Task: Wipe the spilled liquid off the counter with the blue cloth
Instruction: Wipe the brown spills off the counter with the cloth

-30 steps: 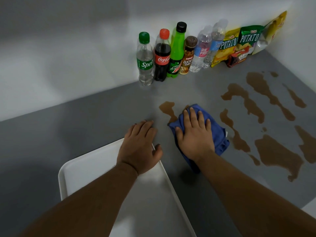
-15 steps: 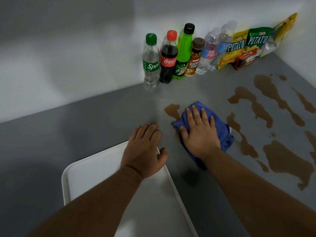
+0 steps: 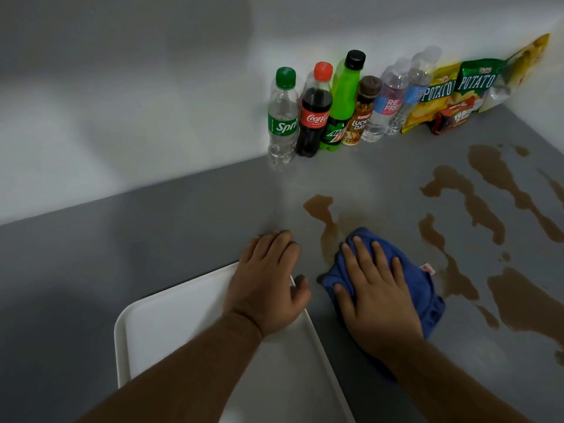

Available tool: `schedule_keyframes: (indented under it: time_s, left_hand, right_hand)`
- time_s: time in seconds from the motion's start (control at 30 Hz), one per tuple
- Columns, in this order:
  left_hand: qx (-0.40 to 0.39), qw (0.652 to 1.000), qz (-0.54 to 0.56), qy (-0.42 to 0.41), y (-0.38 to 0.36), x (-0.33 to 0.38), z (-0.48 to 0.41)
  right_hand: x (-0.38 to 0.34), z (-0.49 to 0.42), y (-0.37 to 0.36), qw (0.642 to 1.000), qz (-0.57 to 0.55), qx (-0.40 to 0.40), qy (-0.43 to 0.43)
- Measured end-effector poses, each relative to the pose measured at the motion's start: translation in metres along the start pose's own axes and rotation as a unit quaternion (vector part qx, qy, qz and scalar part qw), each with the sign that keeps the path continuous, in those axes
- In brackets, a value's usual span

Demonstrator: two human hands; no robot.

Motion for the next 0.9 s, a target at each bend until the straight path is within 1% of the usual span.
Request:
schedule_keyframes:
  time_s: [0.13, 0.23, 0.33, 0.47, 0.53, 0.6, 0.63, 0.7, 0.8, 0.9]
  left_hand:
    - [-0.001, 1.000, -0.008, 0.000, 0.001, 0.001, 0.001]
    - [-0.013, 1.000, -0.013, 0.004, 0.001, 0.001, 0.002]
    - [-0.007, 1.000, -0.008, 0.008, 0.003, 0.000, 0.002]
    - [-0.010, 1.000, 0.005, 0.011, 0.004, 0.000, 0.000]
    - [-0.017, 1.000, 0.010, 0.014, 0.003, 0.000, 0.000]
    - [-0.019, 1.000, 0.009, 0.014, 0.002, 0.000, 0.000]
    - [-0.018, 1.000, 0.006, 0.013, 0.002, 0.001, 0.000]
    - [-0.017, 1.000, 0.000, 0.011, 0.002, 0.001, 0.001]
    - [-0.018, 1.000, -0.006, 0.009, 0.001, 0.000, 0.001]
    - [-0.014, 1.000, -0.001, 0.010, 0.002, -0.001, 0.001]
  right_hand:
    - [-0.014, -0.041, 0.007, 1.000, -0.017, 0.017, 0.010]
    - [-0.004, -0.065, 0.016, 0.999, -0.019, 0.016, -0.032]
    - [0.009, -0.048, 0.015, 0.998, -0.024, 0.024, -0.045]
    - [0.003, -0.004, 0.005, 0.999, -0.043, 0.011, -0.004]
    - [-0.007, -0.003, 0.002, 0.998, -0.053, 0.005, 0.015]
    - [-0.018, -0.020, 0.006, 0.997, -0.066, 0.020, 0.024]
    - [-0.022, -0.032, 0.010, 0.997, -0.071, 0.032, 0.023]
    - [-0.020, -0.055, 0.017, 0.996, -0.081, 0.047, -0.011]
    - [-0.003, -0.069, 0.021, 0.995, -0.073, 0.035, -0.061]
    - [0.011, -0.051, 0.019, 0.999, -0.037, 0.014, -0.036]
Point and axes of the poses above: each hand's wrist, its own z-axis away from the middle knuckle, its own y-axis out of the back of the hand, x = y × z, the point moved 6 cm from there along -z, towards the middle knuckle, and after that the axes turned 12 degrees about -z, right-handed, at the moved point
